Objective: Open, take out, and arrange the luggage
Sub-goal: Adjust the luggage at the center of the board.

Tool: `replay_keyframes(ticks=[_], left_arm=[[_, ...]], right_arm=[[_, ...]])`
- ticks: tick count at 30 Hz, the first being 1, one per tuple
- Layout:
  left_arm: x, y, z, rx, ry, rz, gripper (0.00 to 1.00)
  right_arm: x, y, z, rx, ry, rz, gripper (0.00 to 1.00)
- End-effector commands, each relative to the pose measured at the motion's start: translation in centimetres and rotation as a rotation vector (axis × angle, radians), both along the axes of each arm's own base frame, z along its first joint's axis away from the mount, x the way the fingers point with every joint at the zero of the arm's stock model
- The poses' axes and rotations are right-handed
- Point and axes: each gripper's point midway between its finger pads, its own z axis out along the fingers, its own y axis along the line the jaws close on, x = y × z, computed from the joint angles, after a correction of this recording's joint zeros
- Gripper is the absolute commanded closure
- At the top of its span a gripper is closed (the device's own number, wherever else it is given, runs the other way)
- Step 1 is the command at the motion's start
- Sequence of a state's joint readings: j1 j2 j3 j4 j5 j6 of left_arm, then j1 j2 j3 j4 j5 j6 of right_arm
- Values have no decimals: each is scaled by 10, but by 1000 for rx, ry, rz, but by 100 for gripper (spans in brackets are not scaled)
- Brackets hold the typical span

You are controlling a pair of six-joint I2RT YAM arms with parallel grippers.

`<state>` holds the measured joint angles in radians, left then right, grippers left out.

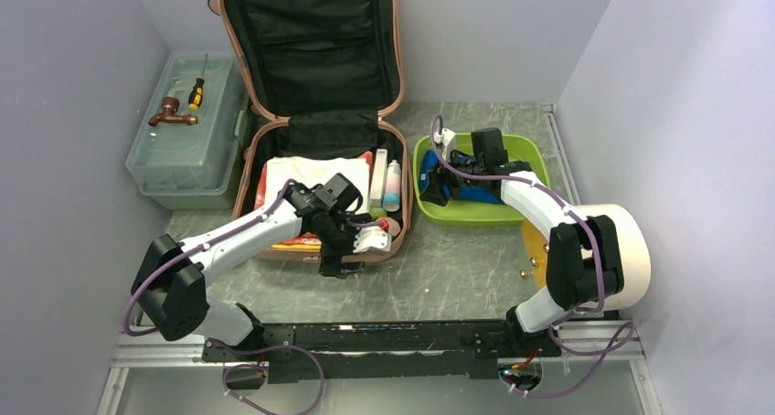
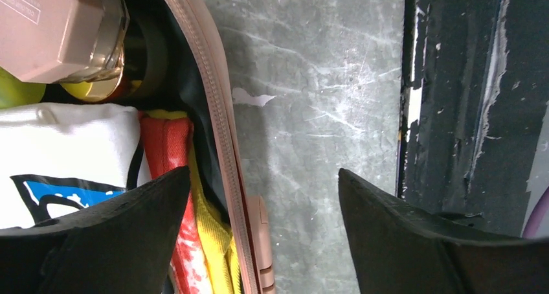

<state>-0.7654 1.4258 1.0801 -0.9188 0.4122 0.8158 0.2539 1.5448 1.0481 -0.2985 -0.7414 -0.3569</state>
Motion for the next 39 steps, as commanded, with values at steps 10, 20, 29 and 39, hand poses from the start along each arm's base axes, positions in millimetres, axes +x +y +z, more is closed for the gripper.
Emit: replay_keyframes(ticks=[10, 20, 29, 39], left_arm=[[30, 15, 1, 44, -183, 83, 82], [54, 42, 33, -78, -240, 223, 100], [55, 50, 45, -195, -208, 272, 92], [53, 40, 6, -141, -80, 257, 55]], right_arm=[[8, 3, 18, 17, -56, 22, 39], [8, 4, 20, 23, -57, 25, 40], [7, 5, 19, 28, -49, 25, 40], [10, 5, 7, 12, -19, 25, 40]])
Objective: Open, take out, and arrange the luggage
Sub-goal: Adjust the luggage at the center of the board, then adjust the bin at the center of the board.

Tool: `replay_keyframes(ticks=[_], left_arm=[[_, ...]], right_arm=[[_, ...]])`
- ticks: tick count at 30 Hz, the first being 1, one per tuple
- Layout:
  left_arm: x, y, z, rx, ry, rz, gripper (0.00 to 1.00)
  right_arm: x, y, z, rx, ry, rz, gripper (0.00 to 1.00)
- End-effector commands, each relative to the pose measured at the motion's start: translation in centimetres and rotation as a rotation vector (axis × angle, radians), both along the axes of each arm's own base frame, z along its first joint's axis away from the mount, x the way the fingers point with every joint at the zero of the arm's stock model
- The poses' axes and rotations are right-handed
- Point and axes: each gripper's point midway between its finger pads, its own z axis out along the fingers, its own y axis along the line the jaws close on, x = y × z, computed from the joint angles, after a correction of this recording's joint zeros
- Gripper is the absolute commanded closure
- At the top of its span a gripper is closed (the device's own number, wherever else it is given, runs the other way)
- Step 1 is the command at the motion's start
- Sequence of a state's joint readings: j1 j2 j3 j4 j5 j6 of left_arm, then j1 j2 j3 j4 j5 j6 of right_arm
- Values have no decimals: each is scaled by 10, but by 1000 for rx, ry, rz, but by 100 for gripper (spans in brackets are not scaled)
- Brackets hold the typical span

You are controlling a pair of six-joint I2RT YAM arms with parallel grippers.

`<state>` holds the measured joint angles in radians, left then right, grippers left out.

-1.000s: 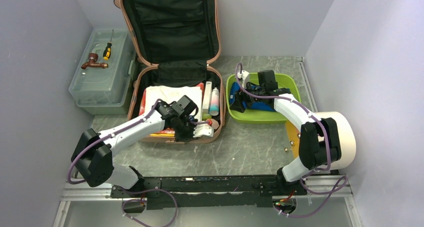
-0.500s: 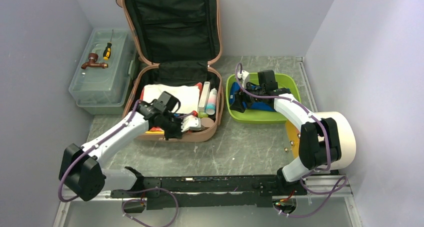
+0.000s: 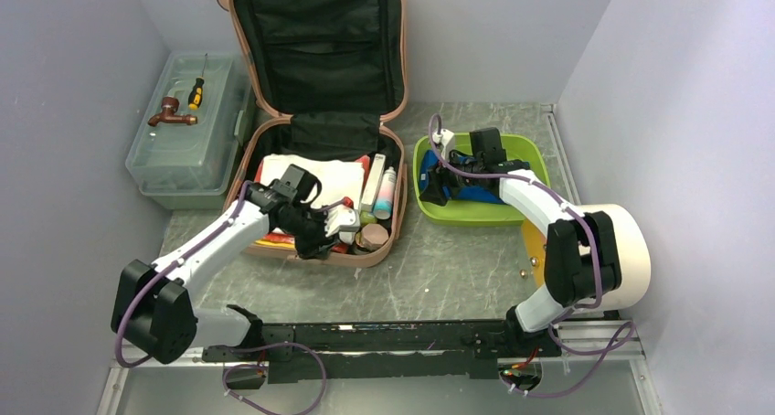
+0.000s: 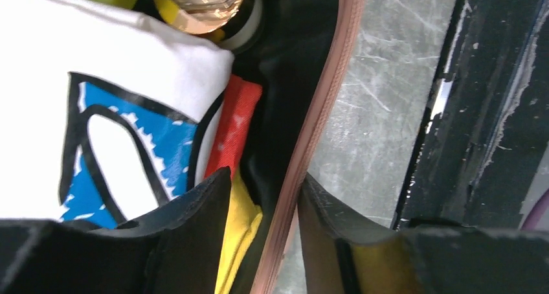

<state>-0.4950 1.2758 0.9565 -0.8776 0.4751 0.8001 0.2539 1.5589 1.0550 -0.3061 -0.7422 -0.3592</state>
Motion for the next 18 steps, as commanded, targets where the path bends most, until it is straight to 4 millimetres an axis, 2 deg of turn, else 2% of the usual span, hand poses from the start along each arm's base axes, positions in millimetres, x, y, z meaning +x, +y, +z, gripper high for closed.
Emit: replay_keyframes(ticks=[1, 3, 5, 6, 9, 11, 13, 15, 18], left_arm=[[25, -17, -5, -38, -78, -5, 63], [30, -20, -21, -35, -97, -1, 76], [30, -19, -42, -18, -106, -1, 80], [29, -13, -53, 15, -110, -12, 83], [45, 18, -82, 146, -205, 56, 93], [47, 30, -97, 179, -252, 75, 100], [54, 25, -98, 173, -268, 78, 100], [56, 14, -83, 181, -212, 83, 100], [61, 6, -62, 155, -180, 90, 100]], right_arm=[[10, 4, 7, 12, -22, 23, 40], [12, 5, 0, 5, 3, 23, 40], [13, 5, -8, -4, 33, 24, 41], [14, 5, -12, -9, 49, 23, 42], [15, 8, -26, -22, 100, 26, 43], [18, 12, -36, -27, 138, 22, 44], [21, 28, -40, -33, 192, 19, 44], [11, 47, -37, -95, 230, 78, 43], [8, 58, -16, -143, 103, 115, 35]])
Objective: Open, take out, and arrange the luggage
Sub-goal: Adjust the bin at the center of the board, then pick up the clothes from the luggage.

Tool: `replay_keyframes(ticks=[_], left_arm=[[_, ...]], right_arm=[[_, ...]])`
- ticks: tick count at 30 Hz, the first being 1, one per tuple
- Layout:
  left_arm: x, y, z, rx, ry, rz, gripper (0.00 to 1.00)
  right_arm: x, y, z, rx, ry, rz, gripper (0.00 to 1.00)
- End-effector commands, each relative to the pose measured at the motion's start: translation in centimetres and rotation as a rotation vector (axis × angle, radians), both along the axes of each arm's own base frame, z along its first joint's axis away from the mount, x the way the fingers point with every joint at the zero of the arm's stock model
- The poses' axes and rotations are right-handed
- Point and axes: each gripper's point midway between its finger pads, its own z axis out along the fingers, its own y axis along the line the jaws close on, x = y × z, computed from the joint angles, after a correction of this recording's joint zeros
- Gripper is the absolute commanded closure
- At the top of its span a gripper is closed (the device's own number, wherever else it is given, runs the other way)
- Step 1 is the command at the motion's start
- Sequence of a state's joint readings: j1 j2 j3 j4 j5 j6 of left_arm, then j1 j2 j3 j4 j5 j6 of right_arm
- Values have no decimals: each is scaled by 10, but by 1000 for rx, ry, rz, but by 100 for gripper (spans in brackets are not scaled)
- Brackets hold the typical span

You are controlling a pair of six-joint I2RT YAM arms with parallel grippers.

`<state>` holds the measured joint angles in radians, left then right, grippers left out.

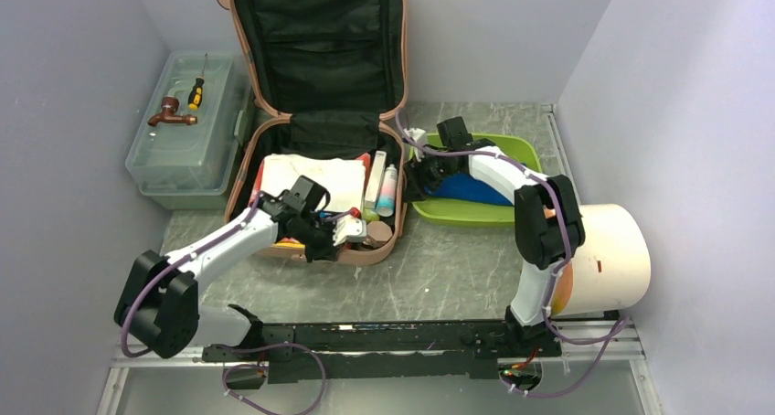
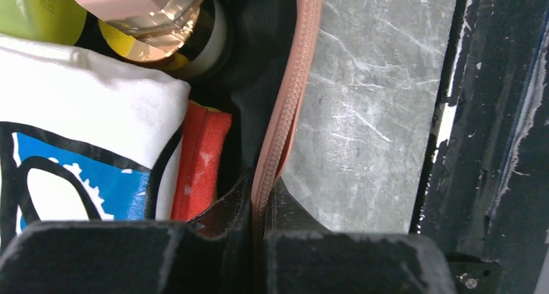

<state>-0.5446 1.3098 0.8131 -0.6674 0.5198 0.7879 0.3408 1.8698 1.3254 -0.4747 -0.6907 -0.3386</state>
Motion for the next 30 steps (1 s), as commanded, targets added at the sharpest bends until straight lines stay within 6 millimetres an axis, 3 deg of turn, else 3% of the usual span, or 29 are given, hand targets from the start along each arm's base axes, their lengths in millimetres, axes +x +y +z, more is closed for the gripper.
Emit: replay_keyframes(ticks=[1, 5, 11, 12, 15, 17, 18, 21, 24, 27, 30], left_arm=[[67, 25, -21, 194, -190, 149, 100], [64, 25, -6, 169, -208, 145, 100], [60, 20, 44, 88, -217, 137, 97], [59, 20, 50, 81, -214, 128, 83], [58, 23, 59, 83, -222, 117, 26], [58, 22, 75, 62, -252, 101, 6], [59, 20, 86, 44, -269, 96, 2], [62, 11, 123, -42, -316, 75, 1], [69, 4, 142, -82, -360, 79, 1], [79, 5, 133, -57, -366, 87, 1], [84, 9, 102, 4, -333, 88, 1]], right_arm=[[-13, 20, 40, -28, -141, 71, 33], [-13, 5, 70, -15, -249, 37, 30], [-18, -10, 90, 40, -277, 5, 30], [-18, -11, 93, 44, -283, 4, 29], [-21, -13, 97, 50, -302, 15, 26], [-21, -13, 99, 51, -313, 23, 24], [-22, -13, 99, 48, -315, 27, 24], [-20, -14, 102, 39, -327, 33, 23], [-20, -16, 104, 34, -341, 34, 23], [-20, -18, 106, 37, -348, 28, 23], [-20, -20, 106, 44, -345, 26, 23]])
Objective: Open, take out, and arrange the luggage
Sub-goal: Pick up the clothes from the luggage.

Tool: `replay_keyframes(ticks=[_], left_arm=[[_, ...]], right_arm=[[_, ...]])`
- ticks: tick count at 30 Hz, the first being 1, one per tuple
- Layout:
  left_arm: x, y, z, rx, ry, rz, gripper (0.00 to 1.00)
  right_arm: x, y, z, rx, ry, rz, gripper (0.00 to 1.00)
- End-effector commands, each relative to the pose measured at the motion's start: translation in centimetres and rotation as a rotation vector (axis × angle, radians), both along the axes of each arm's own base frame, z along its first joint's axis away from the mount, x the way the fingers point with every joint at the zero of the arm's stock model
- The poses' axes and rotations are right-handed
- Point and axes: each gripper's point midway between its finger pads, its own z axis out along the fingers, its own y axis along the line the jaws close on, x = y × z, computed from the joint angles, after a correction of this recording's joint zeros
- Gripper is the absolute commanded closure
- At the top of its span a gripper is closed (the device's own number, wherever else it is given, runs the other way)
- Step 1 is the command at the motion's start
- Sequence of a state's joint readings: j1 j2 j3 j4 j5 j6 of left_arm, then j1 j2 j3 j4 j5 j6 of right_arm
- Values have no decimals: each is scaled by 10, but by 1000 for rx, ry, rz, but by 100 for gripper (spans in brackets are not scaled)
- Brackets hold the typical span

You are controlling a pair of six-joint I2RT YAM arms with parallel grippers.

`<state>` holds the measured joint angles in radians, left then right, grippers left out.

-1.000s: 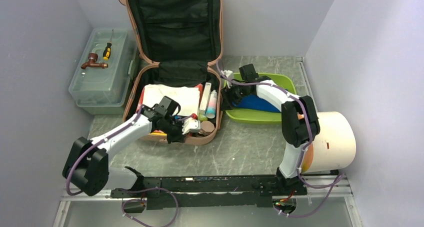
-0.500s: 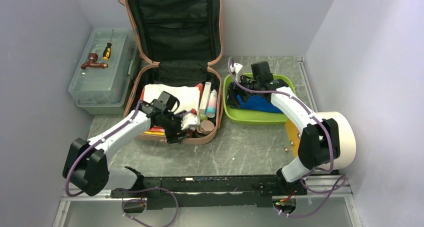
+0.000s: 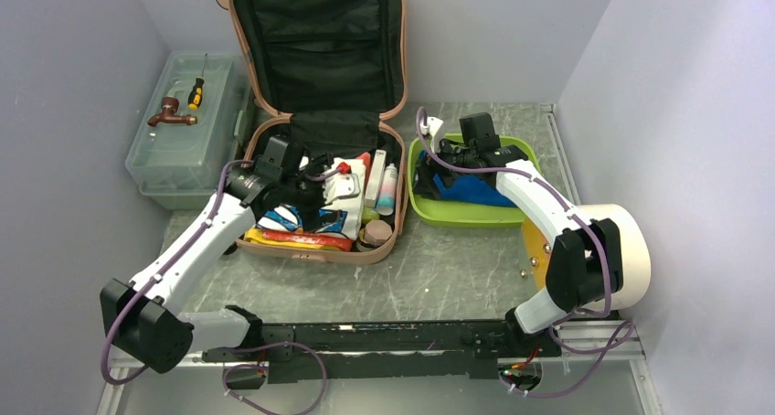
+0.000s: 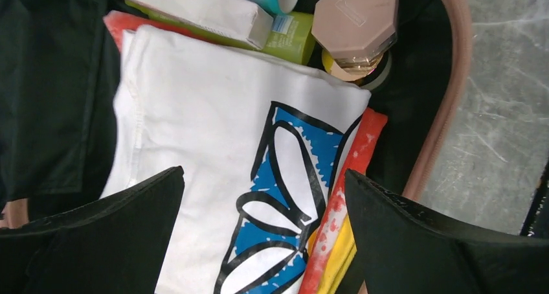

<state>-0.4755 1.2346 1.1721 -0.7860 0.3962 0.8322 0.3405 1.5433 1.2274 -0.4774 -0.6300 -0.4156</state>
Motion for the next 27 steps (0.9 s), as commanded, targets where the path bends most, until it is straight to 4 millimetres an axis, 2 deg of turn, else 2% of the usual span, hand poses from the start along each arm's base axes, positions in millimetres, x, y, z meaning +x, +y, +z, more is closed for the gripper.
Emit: replay_keyframes(ticks=[1, 6, 14, 17, 19, 23, 25, 26, 27], left_arm=[[9, 4, -40, 79, 37, -6, 0], [9, 3, -73, 119, 78, -25, 0], [-3, -5, -93, 146, 127, -101, 0], [-4, -9, -101, 154, 143, -99, 7], [-2, -13, -104, 146, 153, -91, 20], [1, -19, -103, 129, 180, -84, 63], [5, -20, -96, 119, 175, -66, 84], [8, -19, -91, 110, 164, -52, 90], [11, -19, -84, 92, 150, -40, 91]], right_arm=[[-1, -2, 19, 31, -57, 18, 23], [-1, -1, 15, 30, -47, 25, 23], [0, 0, 10, 25, -33, 27, 23], [2, 2, 9, 38, -19, 22, 23], [3, 6, 11, 58, 1, 10, 24], [2, 20, 18, 104, 45, 14, 24], [-1, 30, 21, 134, 89, 25, 24], [-3, 35, 24, 156, 117, 30, 25], [-5, 40, 26, 180, 153, 35, 25]])
